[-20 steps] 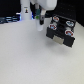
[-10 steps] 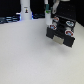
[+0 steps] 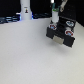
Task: Open the kcup holder, insert the kcup into the holder, and close the kcup holder
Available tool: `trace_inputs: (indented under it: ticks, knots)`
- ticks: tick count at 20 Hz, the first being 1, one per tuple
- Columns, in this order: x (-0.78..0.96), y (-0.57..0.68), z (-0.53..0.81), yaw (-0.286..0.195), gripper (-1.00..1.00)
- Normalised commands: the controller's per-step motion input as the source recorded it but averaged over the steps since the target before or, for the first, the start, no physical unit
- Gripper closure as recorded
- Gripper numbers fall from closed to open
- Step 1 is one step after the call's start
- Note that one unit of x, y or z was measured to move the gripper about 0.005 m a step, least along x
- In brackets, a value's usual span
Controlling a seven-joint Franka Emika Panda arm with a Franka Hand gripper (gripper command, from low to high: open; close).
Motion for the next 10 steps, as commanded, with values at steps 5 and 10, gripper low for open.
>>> trace_inputs:
  ticks: [5,10]
  knots:
    - [0.07,0.66,-0.01,0.044,1.0]
    - [0.11,0.56,-0.06,0.045,1.0]
